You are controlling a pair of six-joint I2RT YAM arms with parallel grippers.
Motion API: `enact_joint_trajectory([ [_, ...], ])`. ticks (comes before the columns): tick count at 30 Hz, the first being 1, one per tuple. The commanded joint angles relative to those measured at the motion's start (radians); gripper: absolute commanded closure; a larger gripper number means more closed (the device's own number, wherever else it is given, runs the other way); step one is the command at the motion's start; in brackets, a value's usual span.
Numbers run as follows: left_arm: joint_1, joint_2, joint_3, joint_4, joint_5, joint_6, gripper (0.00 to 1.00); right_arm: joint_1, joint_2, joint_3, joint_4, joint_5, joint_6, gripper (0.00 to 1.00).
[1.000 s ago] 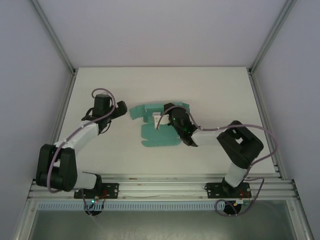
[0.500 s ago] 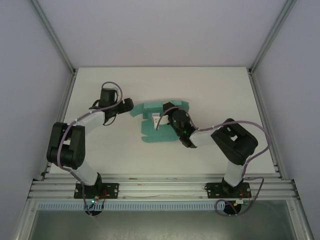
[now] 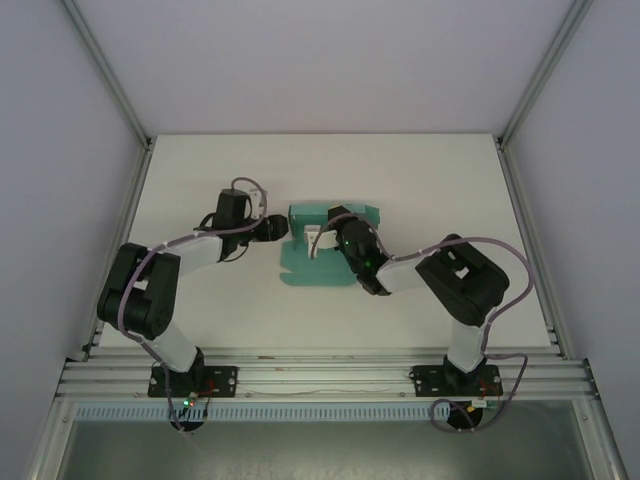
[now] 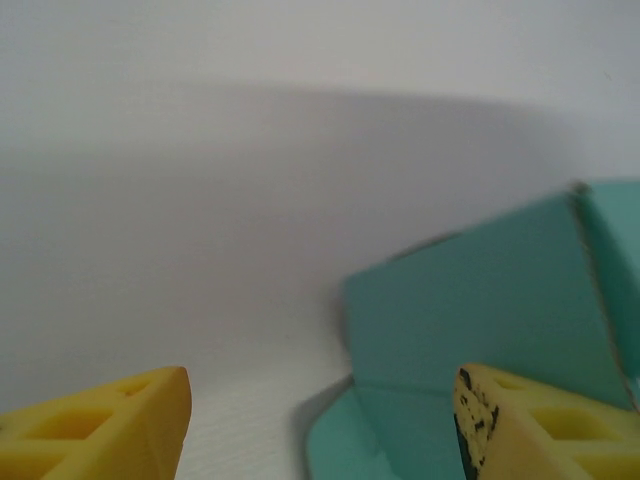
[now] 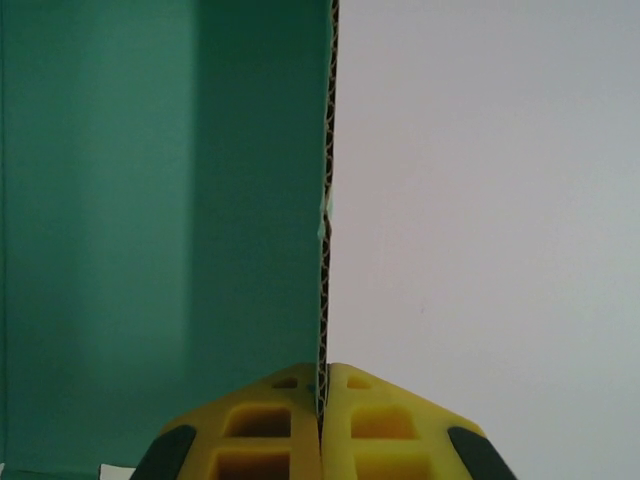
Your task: Assemble paper box
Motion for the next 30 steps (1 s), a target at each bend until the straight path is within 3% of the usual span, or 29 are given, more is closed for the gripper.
enact_joint_trajectory([
  [1,-0.018,-0.01,-0.032,0.095,-0.005,0.036,0.31,0.005,0.02,0.017,0.015,0.029,0.002,1.0],
  [14,-0.094,0.026,-0.107,0.321,-0.093,0.093,0.36,0.006,0.02,0.012,-0.036,0.039,0.029,1.0],
  [24,-0.169,0.107,-0.057,0.328,-0.28,0.174,0.48,0.005,0.04,0.016,-0.072,0.041,0.049,1.0],
  [30,-0.195,0.142,-0.045,0.382,-0.32,0.159,0.58,0.005,0.046,0.016,-0.096,0.036,0.066,1.0],
])
